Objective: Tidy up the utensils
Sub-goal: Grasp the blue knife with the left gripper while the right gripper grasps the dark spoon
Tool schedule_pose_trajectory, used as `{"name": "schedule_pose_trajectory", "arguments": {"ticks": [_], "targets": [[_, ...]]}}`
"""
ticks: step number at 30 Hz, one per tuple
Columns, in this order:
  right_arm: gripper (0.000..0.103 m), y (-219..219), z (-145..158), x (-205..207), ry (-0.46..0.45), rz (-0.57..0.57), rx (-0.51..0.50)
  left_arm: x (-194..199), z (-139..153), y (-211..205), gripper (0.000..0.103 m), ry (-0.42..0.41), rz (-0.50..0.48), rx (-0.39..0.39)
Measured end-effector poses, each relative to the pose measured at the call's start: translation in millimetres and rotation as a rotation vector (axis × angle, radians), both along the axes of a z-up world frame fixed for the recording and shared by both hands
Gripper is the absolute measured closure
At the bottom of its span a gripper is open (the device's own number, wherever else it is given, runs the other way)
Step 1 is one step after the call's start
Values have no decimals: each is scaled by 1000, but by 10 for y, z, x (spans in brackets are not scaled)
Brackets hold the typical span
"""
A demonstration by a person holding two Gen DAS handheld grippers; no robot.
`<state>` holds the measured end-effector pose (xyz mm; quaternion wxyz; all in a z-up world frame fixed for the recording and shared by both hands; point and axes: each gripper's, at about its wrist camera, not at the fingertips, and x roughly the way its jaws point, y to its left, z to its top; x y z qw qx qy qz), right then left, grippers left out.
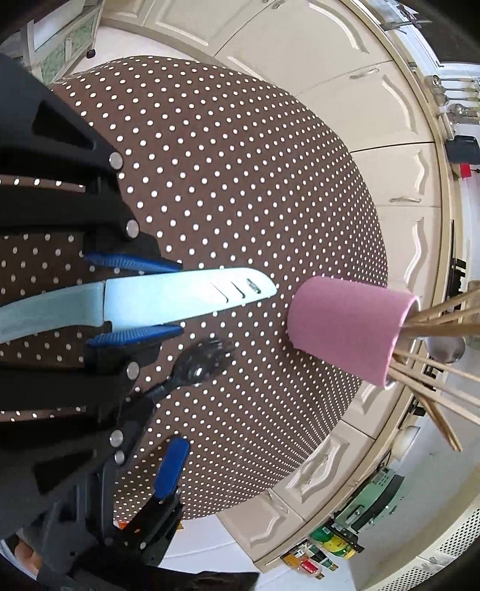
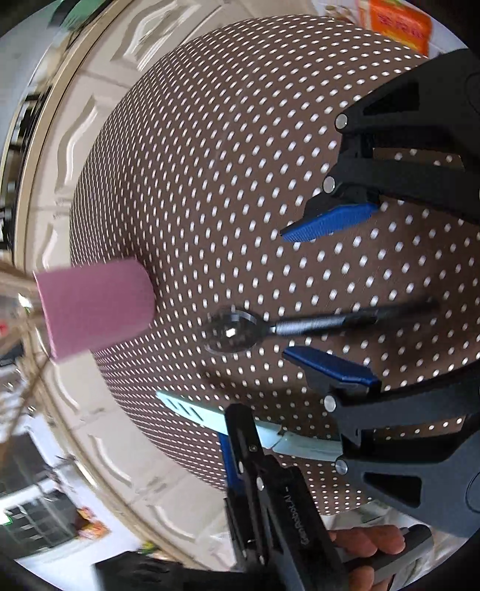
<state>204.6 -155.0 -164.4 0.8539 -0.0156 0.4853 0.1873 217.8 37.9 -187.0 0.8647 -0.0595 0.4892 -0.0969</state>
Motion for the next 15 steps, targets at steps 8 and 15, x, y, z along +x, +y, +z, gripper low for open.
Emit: {"name": "schedule_pose_trajectory", "arguments": {"ticks": [8,15], "targets": [[73,404,-48,216,62,81,-130,-44,-24,48,75,-5,15,-7],[91,499,-64,335,90,127,-130,-6,26,-14,76,-26,32,-9]]}}
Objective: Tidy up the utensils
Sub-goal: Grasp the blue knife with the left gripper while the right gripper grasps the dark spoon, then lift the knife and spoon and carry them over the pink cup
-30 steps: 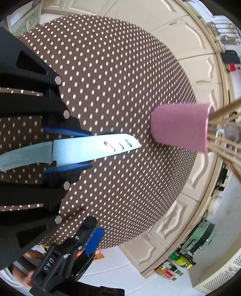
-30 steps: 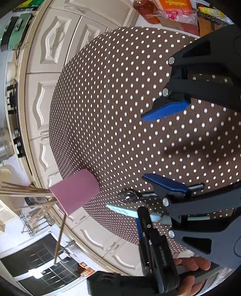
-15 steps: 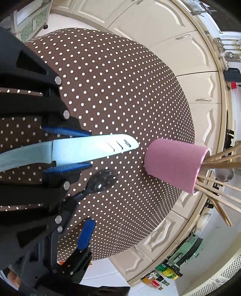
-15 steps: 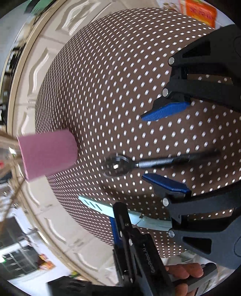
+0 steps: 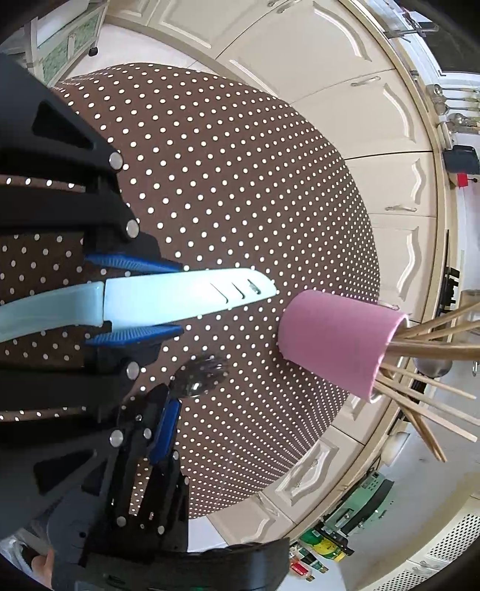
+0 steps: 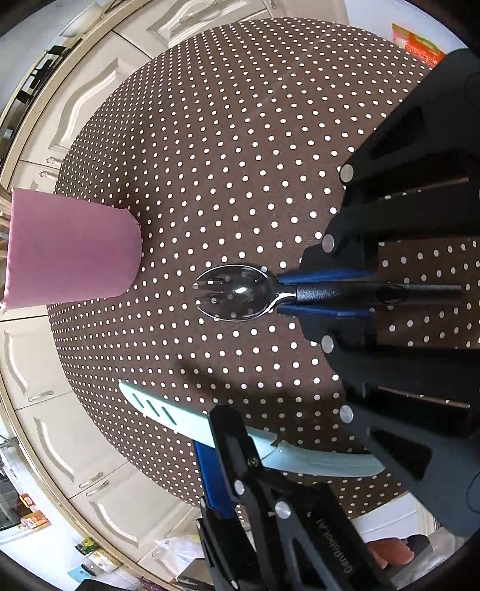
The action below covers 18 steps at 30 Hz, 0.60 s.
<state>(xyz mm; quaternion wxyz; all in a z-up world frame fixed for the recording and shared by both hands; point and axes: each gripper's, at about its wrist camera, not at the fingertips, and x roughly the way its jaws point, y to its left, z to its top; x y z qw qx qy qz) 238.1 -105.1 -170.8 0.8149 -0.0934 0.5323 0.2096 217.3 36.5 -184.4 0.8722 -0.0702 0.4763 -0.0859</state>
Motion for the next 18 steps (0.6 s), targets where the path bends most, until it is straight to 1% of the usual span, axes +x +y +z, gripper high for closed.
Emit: {"name": "schedule_pose_trajectory", "arguments": {"ticks": [4,6,9,14,18], "targets": [[91,-171,26,-23,2,-22,82,-27,62,32,76,-29,5,-16],[91,-276,73,-51,-14,-31,114,-40,114,23,77,-47,4,-15],[91,-402,181,-85,-55,-48,187,-74,189,25,77,-83,5,-13],[91,-642,380,-147,-126,-71,304,-149,370,43,77,-170,2,-30],[91,-826,568,-200,-215,-101,383,-183,515,96,77,-236,14,-54]]}}
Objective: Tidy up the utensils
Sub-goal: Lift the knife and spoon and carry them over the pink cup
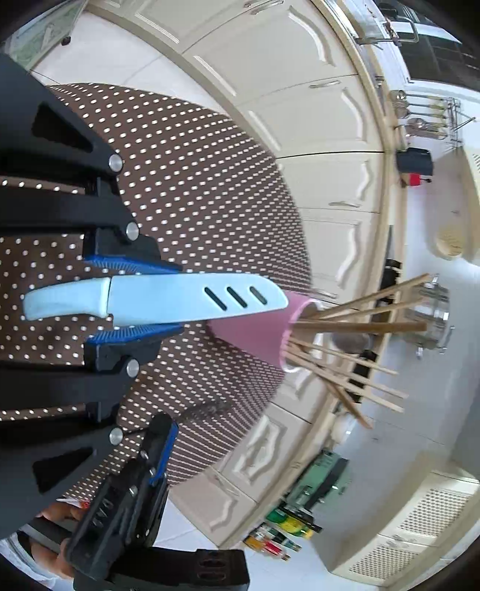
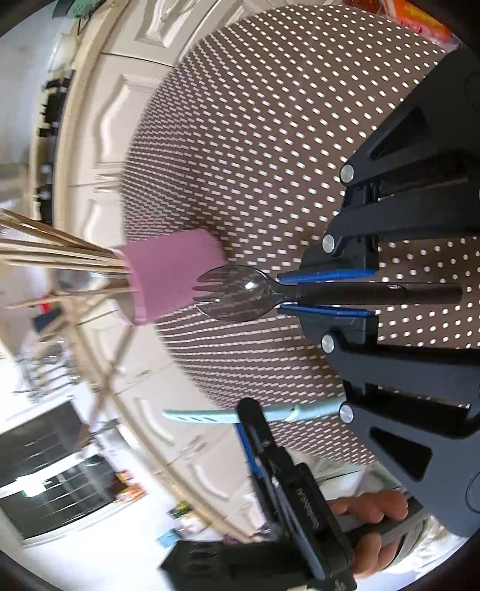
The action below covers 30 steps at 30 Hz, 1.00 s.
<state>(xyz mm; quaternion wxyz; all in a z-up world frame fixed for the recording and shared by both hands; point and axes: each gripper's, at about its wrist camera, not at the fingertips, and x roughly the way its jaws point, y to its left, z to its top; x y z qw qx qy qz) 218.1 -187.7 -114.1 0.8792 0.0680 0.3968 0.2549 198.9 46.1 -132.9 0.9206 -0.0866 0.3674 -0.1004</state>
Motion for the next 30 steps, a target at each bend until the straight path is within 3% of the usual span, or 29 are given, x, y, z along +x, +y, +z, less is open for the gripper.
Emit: {"name": "schedule_pose_trajectory", "arguments": {"ticks": [10,22,30], "targets": [[91,-267,342,-43,-203,-69,151,-120,338,-30,77,-140,-35,-50],[91,-399,533,221,-328,-193,269,-9,969,-398,77,-291,-53,1],[91,-354,693,473,-431,-193,302,325,1246,-587,77,-347,-25,45]]}}
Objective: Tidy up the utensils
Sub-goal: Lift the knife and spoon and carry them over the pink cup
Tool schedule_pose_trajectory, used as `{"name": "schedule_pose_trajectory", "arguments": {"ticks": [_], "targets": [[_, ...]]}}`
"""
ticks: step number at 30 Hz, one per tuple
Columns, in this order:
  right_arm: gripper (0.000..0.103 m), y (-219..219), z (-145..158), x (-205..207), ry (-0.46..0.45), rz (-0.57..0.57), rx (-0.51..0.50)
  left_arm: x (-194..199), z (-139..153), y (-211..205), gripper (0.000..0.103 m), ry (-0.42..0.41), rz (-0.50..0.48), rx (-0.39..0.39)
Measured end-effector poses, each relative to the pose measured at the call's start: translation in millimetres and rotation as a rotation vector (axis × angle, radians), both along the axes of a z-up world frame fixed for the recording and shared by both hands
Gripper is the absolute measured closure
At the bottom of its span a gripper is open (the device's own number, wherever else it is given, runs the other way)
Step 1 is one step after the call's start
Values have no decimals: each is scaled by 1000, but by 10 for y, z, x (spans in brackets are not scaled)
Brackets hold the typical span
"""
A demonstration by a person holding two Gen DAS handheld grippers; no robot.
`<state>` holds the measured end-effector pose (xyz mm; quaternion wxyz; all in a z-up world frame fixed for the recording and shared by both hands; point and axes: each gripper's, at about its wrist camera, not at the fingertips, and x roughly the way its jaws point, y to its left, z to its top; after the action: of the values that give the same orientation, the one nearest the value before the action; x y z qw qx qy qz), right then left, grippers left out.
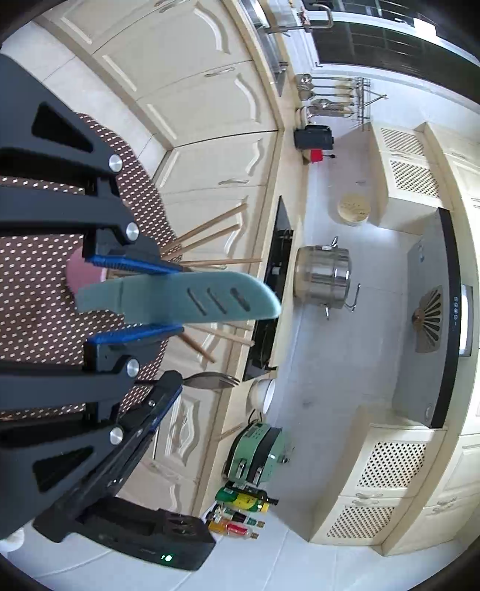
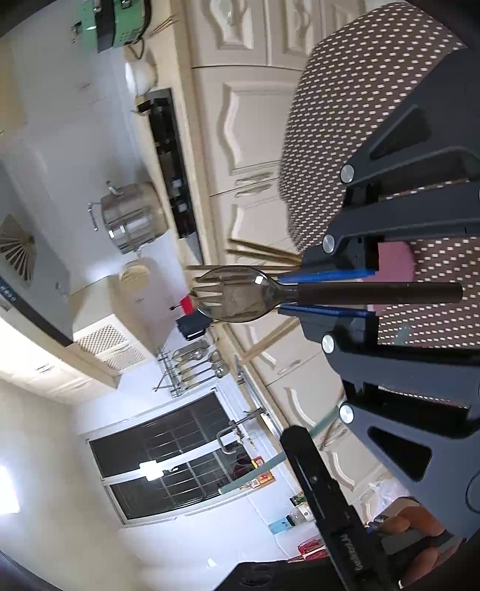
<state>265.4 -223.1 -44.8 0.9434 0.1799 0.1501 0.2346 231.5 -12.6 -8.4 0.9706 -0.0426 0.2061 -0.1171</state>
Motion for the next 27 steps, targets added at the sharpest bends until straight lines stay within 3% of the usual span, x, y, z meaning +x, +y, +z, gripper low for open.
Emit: {"name": "schedule_pose_trajectory", "arguments": {"ticks": [5,11,27], "targets": [[91,7,24,122,-53,-16,25,226,89,-116,77,-30,30,41],[91,121,32,240,-127,-27,-19,466,-6,-182,77,-21,52,72],[91,210,-35,431,-151,-18,-3,659,-79,-189,78,-21,24,69]]}}
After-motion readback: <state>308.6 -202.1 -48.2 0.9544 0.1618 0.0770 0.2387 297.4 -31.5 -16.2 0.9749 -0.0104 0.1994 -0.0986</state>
